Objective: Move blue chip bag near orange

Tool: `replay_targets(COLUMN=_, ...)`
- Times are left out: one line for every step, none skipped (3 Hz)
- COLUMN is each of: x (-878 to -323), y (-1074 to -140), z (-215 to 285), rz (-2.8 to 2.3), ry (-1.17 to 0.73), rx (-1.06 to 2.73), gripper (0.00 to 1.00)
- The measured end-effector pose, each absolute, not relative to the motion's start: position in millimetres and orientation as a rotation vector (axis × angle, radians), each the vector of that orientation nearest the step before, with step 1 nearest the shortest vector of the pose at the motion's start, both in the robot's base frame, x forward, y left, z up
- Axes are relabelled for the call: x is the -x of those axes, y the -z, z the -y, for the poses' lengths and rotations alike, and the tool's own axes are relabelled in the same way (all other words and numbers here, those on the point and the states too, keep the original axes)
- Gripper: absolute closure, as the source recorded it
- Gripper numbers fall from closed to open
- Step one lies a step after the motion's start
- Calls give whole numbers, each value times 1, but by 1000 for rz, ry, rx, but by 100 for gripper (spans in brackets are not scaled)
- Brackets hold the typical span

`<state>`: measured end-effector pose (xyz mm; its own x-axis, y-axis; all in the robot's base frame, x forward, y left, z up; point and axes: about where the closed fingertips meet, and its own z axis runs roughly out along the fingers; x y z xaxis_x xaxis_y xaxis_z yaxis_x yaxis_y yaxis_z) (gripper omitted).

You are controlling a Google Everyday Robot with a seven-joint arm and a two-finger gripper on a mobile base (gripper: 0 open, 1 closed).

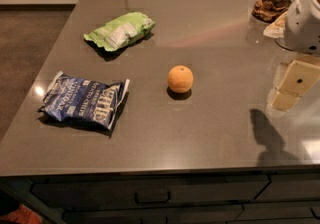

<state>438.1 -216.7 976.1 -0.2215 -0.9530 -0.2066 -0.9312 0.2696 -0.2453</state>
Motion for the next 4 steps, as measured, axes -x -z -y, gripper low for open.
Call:
replay_targets(x=-438, y=-976, z=217, rz=-2232, ry=98, rx=1725, gripper=0)
replay_targets(x=-443, y=-976, z=211, rz=-2235, ry=37, rx=1715, gripper=0)
replay_targets(x=-458, y=-969, z=186, rz=-2218, ry=-134, rx=1692, gripper=0)
replay_targets(x=-472, y=-965, z=142, rz=-2156, ry=-332, rx=1651, gripper=0)
